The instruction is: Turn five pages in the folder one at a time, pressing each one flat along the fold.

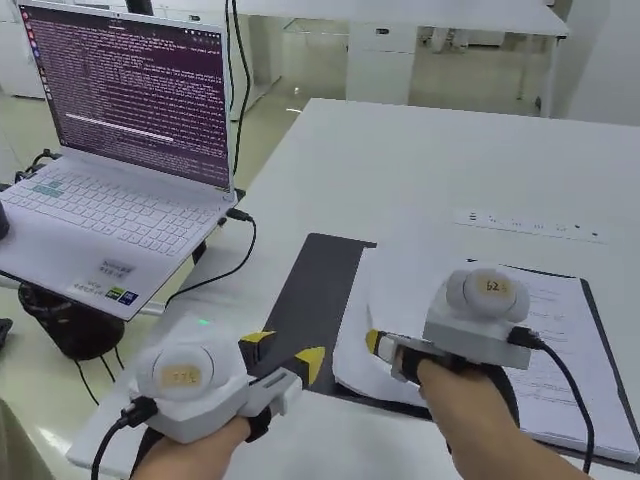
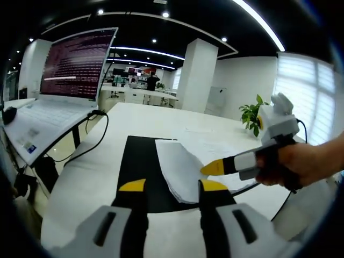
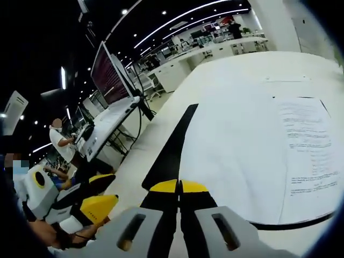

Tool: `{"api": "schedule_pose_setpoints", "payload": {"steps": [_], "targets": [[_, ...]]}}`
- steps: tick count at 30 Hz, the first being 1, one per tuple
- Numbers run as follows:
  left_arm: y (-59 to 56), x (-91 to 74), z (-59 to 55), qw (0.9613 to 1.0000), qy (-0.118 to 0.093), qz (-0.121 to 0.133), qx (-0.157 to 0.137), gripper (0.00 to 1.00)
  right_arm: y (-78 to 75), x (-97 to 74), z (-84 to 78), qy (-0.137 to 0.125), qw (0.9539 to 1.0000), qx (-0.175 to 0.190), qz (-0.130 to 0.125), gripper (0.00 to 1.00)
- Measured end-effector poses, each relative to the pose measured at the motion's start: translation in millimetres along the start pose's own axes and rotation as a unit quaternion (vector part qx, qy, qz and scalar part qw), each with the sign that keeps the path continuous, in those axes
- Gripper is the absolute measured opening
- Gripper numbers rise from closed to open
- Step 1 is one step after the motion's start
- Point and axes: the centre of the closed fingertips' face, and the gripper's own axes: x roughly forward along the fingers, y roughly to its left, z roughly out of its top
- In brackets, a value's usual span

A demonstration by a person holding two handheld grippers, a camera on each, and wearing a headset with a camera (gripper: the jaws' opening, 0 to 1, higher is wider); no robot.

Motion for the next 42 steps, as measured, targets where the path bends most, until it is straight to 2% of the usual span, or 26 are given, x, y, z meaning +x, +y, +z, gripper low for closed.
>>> {"api": "schedule_pose_setpoints", "payload": {"steps": [2, 4, 10, 16, 18, 21, 25, 26, 28, 33, 38, 42], "targets": [[0.1, -2.7, -2.9, 1.0, 0.002, 0.002, -0.002, 0.36, 0.1, 12.8, -8.4, 0.012, 0.9999, -0.004, 0.0, 0.0], [0.9, -5.1, -6.4, 1.0, 0.005, 0.004, -0.005, 0.36, -2.8, 20.4, -16.2, 0.028, 0.9993, -0.025, -0.009, 0.0], [2.3, -9.6, -15.3, 0.9998, 0.016, 0.006, -0.009, 0.35, -7.7, 45.5, -31.4, 0.051, 0.9983, -0.023, -0.018, 0.0], [5.5, -10.6, -17.4, 0.9997, 0.02, 0.01, -0.012, 0.35, -16.9, 53.5, -45.9, 0.076, 0.9967, -0.002, -0.03, 0.0], [5.4, -10.1, -17.6, 0.9997, 0.02, 0.01, -0.012, 0.35, -18.9, 54.0, -47.8, 0.075, 0.9967, 0.013, -0.031, 0.0], [4.2, -8.1, -19.0, 0.9996, 0.024, 0.009, -0.01, 0.35, -19.7, 54.8, -51.0, 0.077, 0.9966, 0.007, -0.03, 0.0], [0.9, -4.3, -19.3, 0.9996, 0.026, 0.006, -0.008, 0.35, -14.9, 55.5, -51.2, 0.065, 0.9978, -0.001, -0.011, 0.02], [0.0, -3.2, -19.2, 0.9996, 0.027, 0.005, -0.008, 0.35, -8.7, 56.6, -49.1, 0.053, 0.9985, -0.003, 0.01, 0.05], [-0.7, -1.6, -19.3, 0.9996, 0.029, 0.005, -0.006, 0.35, -3.1, 55.8, -49.0, 0.048, 0.9985, 0.004, 0.027, 0.12], [-1.9, 3.3, -16.7, 0.9995, 0.03, 0.003, 0.0, 0.34, -2.9, 47.0, -45.8, 0.03, 0.9986, 0.01, 0.043, 0.18], [-5.7, 16.2, -16.1, 0.9993, 0.036, -0.004, 0.012, 0.34, -14.1, 24.7, -32.3, -0.009, 0.9991, 0.003, 0.042, 0.17], [-17.3, 34.4, -21.4, 0.9979, 0.051, -0.022, 0.034, 0.34, -37.5, 3.0, -19.7, -0.044, 0.9987, 0.01, 0.022, 0.16]]}}
